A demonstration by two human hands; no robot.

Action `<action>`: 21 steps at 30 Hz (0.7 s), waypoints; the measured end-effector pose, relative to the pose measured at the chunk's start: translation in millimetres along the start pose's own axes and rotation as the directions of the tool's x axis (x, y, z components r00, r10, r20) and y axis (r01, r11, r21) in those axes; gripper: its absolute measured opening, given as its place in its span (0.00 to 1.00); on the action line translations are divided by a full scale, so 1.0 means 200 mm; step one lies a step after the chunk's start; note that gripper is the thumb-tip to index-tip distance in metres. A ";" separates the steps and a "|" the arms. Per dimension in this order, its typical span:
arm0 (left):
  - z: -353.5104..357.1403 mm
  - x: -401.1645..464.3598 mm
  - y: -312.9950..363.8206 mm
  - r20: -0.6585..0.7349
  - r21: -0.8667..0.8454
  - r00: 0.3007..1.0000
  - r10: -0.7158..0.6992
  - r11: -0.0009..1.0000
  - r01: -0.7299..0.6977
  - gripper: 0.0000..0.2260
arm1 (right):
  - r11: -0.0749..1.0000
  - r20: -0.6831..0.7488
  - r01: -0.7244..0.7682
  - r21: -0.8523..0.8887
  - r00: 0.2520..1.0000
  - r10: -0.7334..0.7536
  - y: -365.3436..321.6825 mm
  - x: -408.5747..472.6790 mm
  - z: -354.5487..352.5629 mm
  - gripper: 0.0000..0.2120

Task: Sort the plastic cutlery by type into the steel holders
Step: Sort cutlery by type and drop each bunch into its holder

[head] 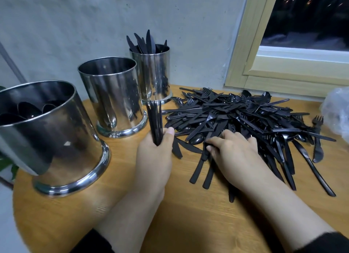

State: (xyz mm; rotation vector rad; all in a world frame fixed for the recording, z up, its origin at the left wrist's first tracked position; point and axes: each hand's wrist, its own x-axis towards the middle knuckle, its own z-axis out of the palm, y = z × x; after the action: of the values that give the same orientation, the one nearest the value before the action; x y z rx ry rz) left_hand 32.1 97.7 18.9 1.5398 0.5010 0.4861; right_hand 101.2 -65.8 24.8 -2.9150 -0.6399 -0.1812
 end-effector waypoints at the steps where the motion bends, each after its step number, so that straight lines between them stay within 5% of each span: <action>1: 0.00 0.00 0.00 -0.015 -0.044 0.999 -0.033 0.999 0.032 0.09 | 1.000 -0.003 -0.003 -0.002 1.000 0.003 0.00 0.00 0.00 0.17; 13: 0.00 -0.01 0.01 -0.022 -0.195 0.996 -0.085 0.978 0.079 0.10 | 0.968 -0.077 -0.102 0.228 0.989 0.123 0.03 -0.03 -0.03 0.03; 18: -0.01 0.00 0.00 -0.010 -0.254 0.996 -0.094 0.963 0.088 0.11 | 0.844 -0.134 -0.169 0.510 0.953 0.272 0.07 -0.05 -0.12 0.05; 21: -0.01 0.02 -0.02 0.005 -0.276 0.996 -0.094 0.957 0.092 0.14 | 0.744 -0.235 -0.089 0.662 0.918 0.319 0.10 -0.08 -0.17 0.07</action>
State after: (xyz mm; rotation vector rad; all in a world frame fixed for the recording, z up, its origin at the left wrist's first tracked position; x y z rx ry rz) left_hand 33.1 101.6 15.7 1.2412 0.4875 0.4683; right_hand 93.1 -95.3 53.7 -2.1840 -0.2374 -0.3444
